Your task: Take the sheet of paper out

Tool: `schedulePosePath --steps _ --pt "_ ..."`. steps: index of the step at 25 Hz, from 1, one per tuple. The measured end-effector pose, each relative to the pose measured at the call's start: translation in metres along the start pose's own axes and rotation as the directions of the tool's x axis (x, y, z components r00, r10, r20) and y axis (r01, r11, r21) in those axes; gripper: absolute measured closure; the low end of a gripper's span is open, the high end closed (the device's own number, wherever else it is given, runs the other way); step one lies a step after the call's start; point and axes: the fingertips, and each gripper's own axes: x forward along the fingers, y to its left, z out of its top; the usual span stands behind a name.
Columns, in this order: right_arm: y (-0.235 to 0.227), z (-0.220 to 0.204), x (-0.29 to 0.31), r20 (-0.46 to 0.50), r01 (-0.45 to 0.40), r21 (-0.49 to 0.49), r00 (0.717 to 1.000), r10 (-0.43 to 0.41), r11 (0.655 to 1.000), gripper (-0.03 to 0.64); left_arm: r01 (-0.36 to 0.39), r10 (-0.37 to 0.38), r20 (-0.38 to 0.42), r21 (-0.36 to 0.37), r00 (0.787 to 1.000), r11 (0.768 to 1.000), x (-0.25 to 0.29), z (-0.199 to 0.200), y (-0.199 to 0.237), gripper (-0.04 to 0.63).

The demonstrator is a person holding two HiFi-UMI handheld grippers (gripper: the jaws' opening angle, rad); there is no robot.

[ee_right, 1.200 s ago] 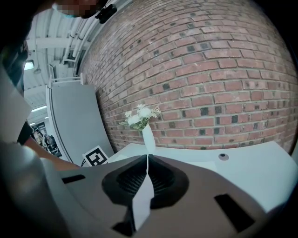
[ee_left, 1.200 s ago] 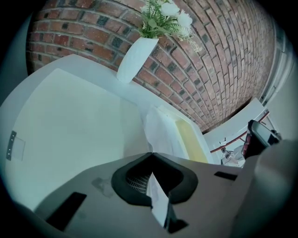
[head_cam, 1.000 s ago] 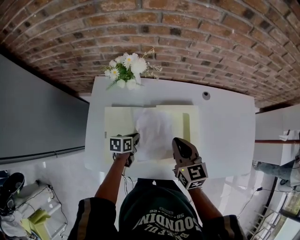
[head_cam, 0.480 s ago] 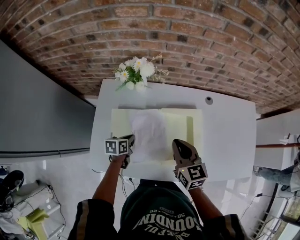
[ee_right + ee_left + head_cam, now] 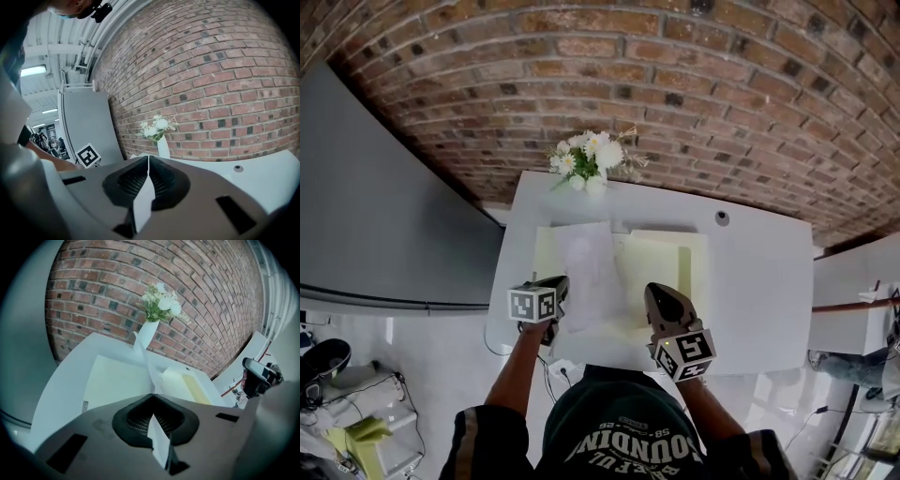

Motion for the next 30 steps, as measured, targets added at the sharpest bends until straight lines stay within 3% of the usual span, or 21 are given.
schedulePosePath --steps 10,14,21,30 --pt "0.01 0.013 -0.009 0.033 -0.033 -0.027 0.999 0.033 0.999 0.546 -0.033 0.023 0.108 0.093 0.994 0.995 -0.03 0.022 -0.025 0.584" --pt "0.01 0.02 -0.012 0.049 -0.039 -0.038 0.998 0.041 0.999 0.546 -0.044 0.028 0.16 0.099 0.987 0.994 -0.043 0.028 -0.034 0.584" --pt "0.012 0.035 -0.012 0.079 -0.06 -0.059 0.995 0.064 0.996 0.546 -0.083 0.061 0.259 0.075 0.964 0.994 -0.073 0.042 -0.036 0.584" --pt "0.019 0.057 -0.008 0.118 -0.091 -0.088 0.988 0.101 0.992 0.546 -0.167 0.112 0.354 0.129 0.928 0.977 -0.119 0.064 -0.036 0.584"
